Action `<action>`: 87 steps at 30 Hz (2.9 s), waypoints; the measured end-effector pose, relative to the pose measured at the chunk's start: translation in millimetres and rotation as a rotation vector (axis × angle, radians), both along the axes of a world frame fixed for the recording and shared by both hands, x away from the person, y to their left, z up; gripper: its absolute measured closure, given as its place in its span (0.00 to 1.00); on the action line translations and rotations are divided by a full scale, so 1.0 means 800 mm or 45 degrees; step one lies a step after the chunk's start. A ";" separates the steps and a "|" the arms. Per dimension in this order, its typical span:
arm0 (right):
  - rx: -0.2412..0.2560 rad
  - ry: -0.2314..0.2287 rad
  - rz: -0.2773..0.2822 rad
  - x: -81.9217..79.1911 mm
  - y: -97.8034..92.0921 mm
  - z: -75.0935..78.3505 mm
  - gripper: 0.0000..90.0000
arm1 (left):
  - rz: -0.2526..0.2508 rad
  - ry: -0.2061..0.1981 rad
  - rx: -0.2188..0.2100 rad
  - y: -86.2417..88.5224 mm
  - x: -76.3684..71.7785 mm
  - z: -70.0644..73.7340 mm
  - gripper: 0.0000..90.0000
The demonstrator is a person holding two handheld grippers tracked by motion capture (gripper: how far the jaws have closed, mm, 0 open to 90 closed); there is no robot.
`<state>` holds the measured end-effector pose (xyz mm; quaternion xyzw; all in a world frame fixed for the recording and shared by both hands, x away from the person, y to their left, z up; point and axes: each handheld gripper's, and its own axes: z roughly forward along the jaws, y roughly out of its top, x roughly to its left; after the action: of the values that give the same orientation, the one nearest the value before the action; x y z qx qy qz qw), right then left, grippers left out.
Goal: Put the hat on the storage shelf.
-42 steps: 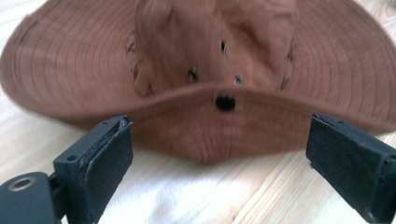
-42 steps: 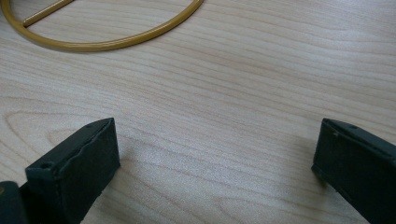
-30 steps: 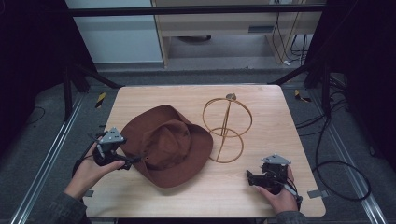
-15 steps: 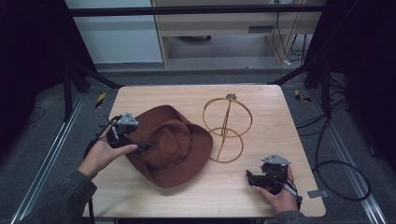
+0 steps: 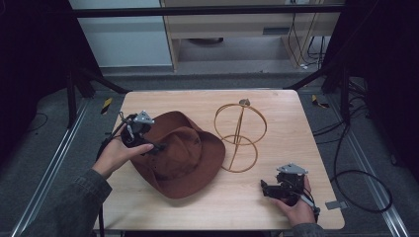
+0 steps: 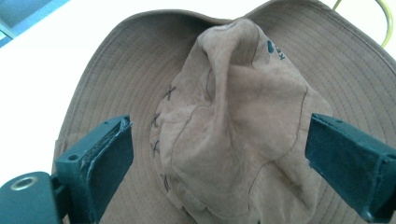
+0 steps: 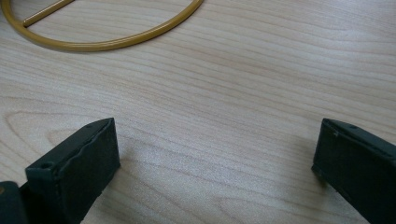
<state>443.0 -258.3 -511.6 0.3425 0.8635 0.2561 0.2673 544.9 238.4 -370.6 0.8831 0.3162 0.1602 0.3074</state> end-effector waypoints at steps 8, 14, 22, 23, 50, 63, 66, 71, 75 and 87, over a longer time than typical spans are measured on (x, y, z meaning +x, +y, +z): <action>0.001 0.001 0.000 0.000 0.000 0.000 0.01 | 0.009 -0.005 0.019 -0.006 0.006 0.000 0.09; 0.001 0.001 0.001 0.000 0.000 0.000 0.01 | 0.027 -0.005 0.017 -0.004 0.011 -0.002 0.12; 0.001 0.000 0.000 0.000 0.000 0.000 0.01 | 0.007 0.015 0.033 -0.006 0.015 -0.007 0.19; 0.001 0.000 0.001 0.000 0.000 0.000 0.01 | 0.006 0.018 0.032 -0.007 0.016 -0.008 0.20; 0.002 0.001 0.000 0.000 0.000 0.000 0.01 | -0.051 0.156 0.125 -0.050 0.047 -0.039 0.40; 0.001 0.001 0.000 0.000 0.000 0.000 0.01 | -0.126 0.208 0.180 -0.057 0.044 -0.036 0.93; 0.001 0.000 -0.001 0.000 0.000 0.000 0.01 | -0.116 0.186 0.149 -0.048 0.041 -0.026 0.98; 0.001 0.001 0.000 0.000 0.000 0.000 0.01 | -0.102 0.135 0.101 -0.033 0.028 -0.013 0.98; 0.001 0.000 -0.001 0.000 0.000 0.000 0.01 | -0.102 0.097 0.086 -0.021 0.017 0.000 0.98; 0.001 0.000 -0.001 0.000 0.000 0.000 0.01 | -0.063 -0.016 0.027 0.026 -0.021 0.050 0.98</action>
<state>443.0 -258.3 -511.7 0.3430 0.8633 0.2563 0.2672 528.3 259.0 -330.5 0.8929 0.2905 0.1613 0.3038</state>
